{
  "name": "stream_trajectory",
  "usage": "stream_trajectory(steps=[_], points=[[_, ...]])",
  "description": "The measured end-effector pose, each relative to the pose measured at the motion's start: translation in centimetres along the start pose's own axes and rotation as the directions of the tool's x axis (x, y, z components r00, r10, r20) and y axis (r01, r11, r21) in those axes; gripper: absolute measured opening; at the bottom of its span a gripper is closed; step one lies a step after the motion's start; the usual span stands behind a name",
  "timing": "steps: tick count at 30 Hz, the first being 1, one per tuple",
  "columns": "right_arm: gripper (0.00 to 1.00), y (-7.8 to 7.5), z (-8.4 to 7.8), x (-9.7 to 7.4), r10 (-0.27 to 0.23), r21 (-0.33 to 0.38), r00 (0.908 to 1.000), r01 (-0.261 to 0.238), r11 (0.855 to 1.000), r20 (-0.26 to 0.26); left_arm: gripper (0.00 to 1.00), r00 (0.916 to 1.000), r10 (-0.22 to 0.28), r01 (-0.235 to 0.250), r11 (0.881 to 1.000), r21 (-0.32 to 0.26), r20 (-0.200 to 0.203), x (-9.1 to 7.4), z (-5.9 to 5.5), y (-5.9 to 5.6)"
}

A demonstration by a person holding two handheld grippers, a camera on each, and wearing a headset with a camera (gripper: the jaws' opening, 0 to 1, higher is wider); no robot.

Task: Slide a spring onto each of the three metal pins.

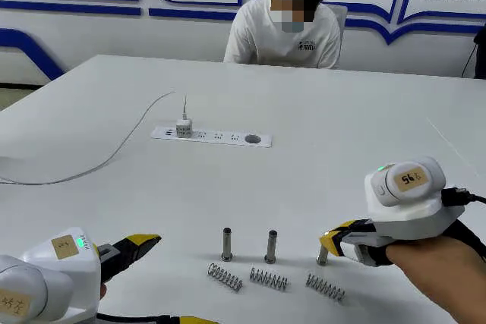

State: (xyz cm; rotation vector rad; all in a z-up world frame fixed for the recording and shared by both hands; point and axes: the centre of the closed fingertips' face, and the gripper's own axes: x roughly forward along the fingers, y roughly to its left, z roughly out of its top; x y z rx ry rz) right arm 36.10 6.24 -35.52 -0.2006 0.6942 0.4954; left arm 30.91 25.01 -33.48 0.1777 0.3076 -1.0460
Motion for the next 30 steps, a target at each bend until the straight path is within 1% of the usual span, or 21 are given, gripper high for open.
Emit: stream_trajectory(steps=[9, 16, 21, 23, 27, 30], points=[[0.14, 0.1, 0.0, -0.7, 0.007, -0.03, 1.0, -0.007, 1.0, 0.001, 0.91, 1.0, -0.005, 0.005, 1.0, 0.005, -0.001, 0.1, 0.1, 0.0], [0.14, 0.4, -0.8, -1.5, 0.021, -0.062, 0.9996, -0.022, 0.998, -0.02, 0.91, 1.0, -0.007, 0.007, 1.0, 0.006, -0.002, 0.1, 0.2, 0.0], [0.14, 1.4, -1.3, -1.7, 0.056, -0.073, 0.9981, -0.058, 0.996, -0.025, 0.91, 1.0, -0.008, 0.008, 1.0, 0.005, -0.001, 0.2, 0.2, 0.0], [0.14, 1.9, -1.5, -1.7, 0.069, -0.091, 0.9971, -0.072, 0.993, -0.033, 0.91, 1.0, -0.008, 0.008, 1.0, 0.005, -0.001, 0.2, 0.2, 0.0], [0.14, 2.9, -1.6, -1.3, 0.103, -0.122, 0.9937, -0.108, 0.987, -0.045, 0.91, 1.0, -0.008, 0.008, 1.0, 0.004, 0.0, 0.2, 0.2, -0.1], [0.15, 3.7, -1.8, -1.0, 0.136, -0.138, 0.989, -0.143, 0.98, -0.059, 0.91, 1.0, -0.007, 0.007, 1.0, 0.003, -0.002, 0.2, 0.2, -0.1]])
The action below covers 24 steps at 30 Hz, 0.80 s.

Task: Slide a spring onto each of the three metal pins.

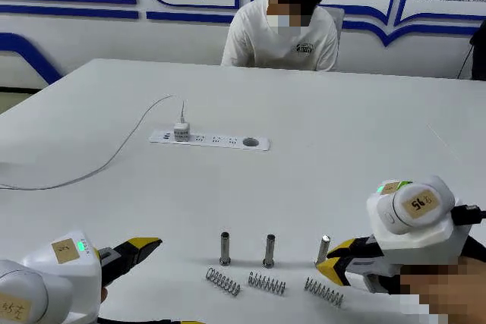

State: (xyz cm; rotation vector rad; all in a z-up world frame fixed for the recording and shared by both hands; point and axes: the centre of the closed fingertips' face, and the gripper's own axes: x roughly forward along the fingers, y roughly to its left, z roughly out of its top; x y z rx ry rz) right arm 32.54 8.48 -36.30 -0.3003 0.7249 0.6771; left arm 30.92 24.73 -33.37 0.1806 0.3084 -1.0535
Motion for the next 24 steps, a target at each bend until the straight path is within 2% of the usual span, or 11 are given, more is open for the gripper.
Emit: stream_trajectory(steps=[5, 10, 24], points=[[0.16, 0.9, -0.4, 0.9, 0.038, -0.044, 0.9987, -0.04, 0.998, -0.034, 0.91, 1.0, 0.004, -0.004, 1.0, -0.005, 0.001, -0.1, 0.0, 0.0], [0.16, 1.1, -0.9, 1.8, 0.047, -0.104, 0.9954, -0.055, 0.993, -0.083, 0.91, 1.0, 0.007, -0.007, 1.0, -0.008, 0.002, -0.1, -0.1, 0.1], [0.15, 1.0, -1.9, 3.3, 0.074, -0.145, 0.9806, -0.101, 0.984, -0.182, 0.91, 0.9998, 0.02, -0.02, 1.0, -0.018, -0.003, -0.2, -0.6, 0.2]])
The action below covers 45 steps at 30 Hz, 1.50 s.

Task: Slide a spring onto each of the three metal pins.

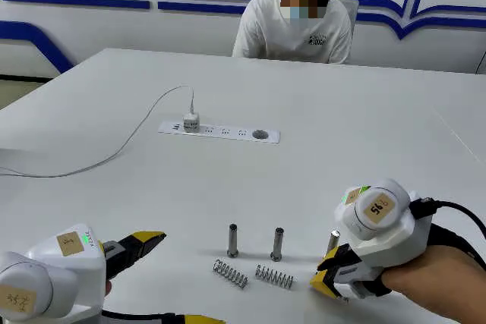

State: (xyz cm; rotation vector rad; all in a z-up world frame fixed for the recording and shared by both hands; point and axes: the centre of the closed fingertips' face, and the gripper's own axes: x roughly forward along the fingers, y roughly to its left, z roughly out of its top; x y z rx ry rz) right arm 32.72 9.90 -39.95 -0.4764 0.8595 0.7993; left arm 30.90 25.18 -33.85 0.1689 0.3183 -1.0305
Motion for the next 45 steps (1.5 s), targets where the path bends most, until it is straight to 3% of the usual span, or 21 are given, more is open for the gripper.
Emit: stream_trajectory(steps=[10, 17, 28, 45], points=[[0.13, 0.0, -0.5, 0.5, 0.027, -0.002, 0.9987, -0.027, 1.0, -0.043, 0.91, 0.9999, 0.011, -0.011, 1.0, -0.006, 0.0, -0.2, -0.2, 0.1], [0.12, 0.0, -0.4, 0.6, 0.036, 0.004, 0.9985, -0.036, 0.999, -0.042, 0.91, 0.9999, 0.015, -0.015, 1.0, -0.008, -0.002, -0.2, -0.2, 0.2], [0.12, -0.3, 0.5, -1.3, -0.001, 0.024, 0.9993, 0.0, 1.0, 0.037, 0.91, 0.9999, 0.009, -0.009, 1.0, 0.002, -0.003, -0.2, -0.1, 0.2], [0.12, -0.8, 0.2, -3.6, -0.057, 0.082, 0.992, 0.048, 0.995, 0.112, 0.91, 0.9999, -0.012, 0.012, 1.0, 0.021, 0.002, 0.2, 0.6, -0.3]])
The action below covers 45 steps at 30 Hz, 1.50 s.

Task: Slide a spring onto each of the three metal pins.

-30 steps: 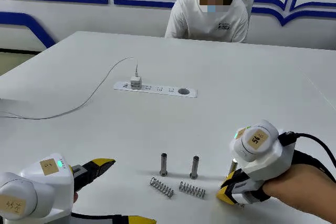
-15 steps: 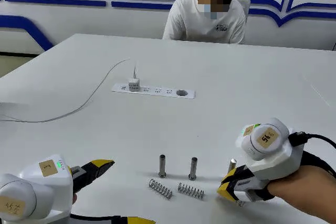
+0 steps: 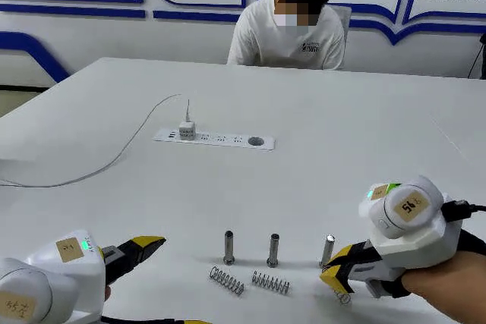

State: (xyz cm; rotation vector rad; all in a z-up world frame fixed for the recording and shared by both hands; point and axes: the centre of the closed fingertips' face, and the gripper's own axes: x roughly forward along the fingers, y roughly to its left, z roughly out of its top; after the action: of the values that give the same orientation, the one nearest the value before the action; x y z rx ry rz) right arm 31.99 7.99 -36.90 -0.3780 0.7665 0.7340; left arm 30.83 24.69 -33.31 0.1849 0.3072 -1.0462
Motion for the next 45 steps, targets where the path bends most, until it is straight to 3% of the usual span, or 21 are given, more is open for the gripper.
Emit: stream_trajectory(steps=[13, 19, 33, 45], points=[[0.12, -0.1, 0.5, -1.0, -0.018, 0.036, 0.9987, 0.016, 0.999, 0.048, 0.91, 1.0, -0.001, 0.001, 1.0, 0.003, 0.004, 0.0, 0.1, -0.1], [0.12, -0.1, 1.5, -1.9, -0.023, 0.049, 0.9958, 0.019, 0.999, 0.089, 0.91, 1.0, 0.003, -0.003, 1.0, 0.003, 0.009, -0.1, 0.2, 0.0], [0.12, -1.2, 5.1, -4.5, -0.064, 0.065, 0.9741, 0.051, 0.997, 0.217, 0.91, 0.9997, 0.011, -0.011, 1.0, 0.002, 0.021, -0.2, 0.4, -0.1], [0.12, -2.5, 6.8, -5.0, -0.106, 0.067, 0.9559, 0.091, 0.994, 0.274, 0.91, 0.9995, 0.015, -0.015, 1.0, 0.006, 0.027, -0.4, 0.6, 0.1]])
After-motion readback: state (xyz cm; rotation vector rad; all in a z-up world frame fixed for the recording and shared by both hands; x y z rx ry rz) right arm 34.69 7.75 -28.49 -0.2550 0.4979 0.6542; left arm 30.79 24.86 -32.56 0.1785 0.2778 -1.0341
